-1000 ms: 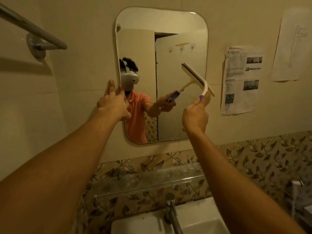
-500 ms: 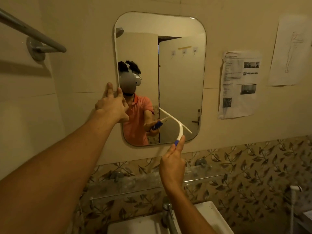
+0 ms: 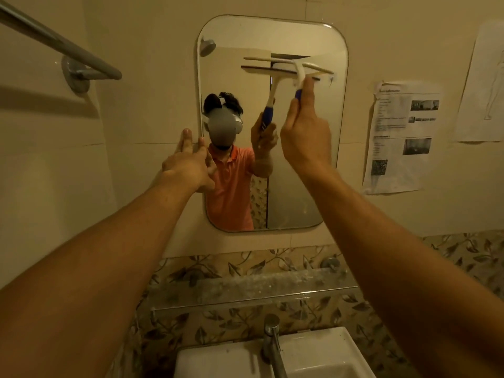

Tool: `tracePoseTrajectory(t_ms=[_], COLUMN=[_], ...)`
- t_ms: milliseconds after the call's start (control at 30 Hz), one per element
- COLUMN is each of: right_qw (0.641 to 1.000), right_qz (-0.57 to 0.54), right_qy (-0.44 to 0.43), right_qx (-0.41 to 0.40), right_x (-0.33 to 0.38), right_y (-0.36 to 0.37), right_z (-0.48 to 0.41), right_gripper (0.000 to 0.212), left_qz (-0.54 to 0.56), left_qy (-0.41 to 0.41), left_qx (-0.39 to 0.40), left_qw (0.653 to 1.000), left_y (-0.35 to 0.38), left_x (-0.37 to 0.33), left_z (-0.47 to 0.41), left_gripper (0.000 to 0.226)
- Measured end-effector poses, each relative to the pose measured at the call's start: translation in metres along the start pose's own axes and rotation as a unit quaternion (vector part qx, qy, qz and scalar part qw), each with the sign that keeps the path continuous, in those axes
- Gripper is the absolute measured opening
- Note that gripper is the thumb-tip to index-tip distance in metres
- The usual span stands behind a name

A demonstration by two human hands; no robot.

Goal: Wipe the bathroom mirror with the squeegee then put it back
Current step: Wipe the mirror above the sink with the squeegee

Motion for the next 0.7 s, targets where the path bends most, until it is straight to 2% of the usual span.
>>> tracePoseTrajectory(t_ms=[167,300,433,700], right_qw=[0.998,0.995,0.991,0.986], right_qz=[0.037,0.085,0.099,0.113], right_qy=[0.001,0.018,0.027,0.037], right_qx=[0.043,0.050,0.090,0.117], right_x=[-0.007,-0.047,-0.089,-0.132], right_y=[0.018,0.061,0.100,0.132], right_z=[0.004,0.054,0.117,0.194], right_gripper=[0.064,0.067,0.074,0.069], left_qz=[0.000,0.008,0.006,0.006], left_qy=[0.014,0.009,0.017,0.007], left_qx=[-0.006,-0.013,-0.024,-0.023], left_qw=[1.000,1.000,1.000,1.000], left_y=[0.004,0.005,0.006,0.005], left_x=[0.004,0.008,0.011,0.006], left_z=[-0.008,-0.013,-0.015,-0.009], left_gripper=[0.111,0.112,0.109,0.104])
Point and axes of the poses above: each hand's wrist, its own z-axis away from the middle knuckle, its own y-axis out of the palm, x = y × z, the point moved 2 cm from there along -z, towards the middle knuckle, and after that the axes turned 15 degrees about x, right-handed, at the moved point
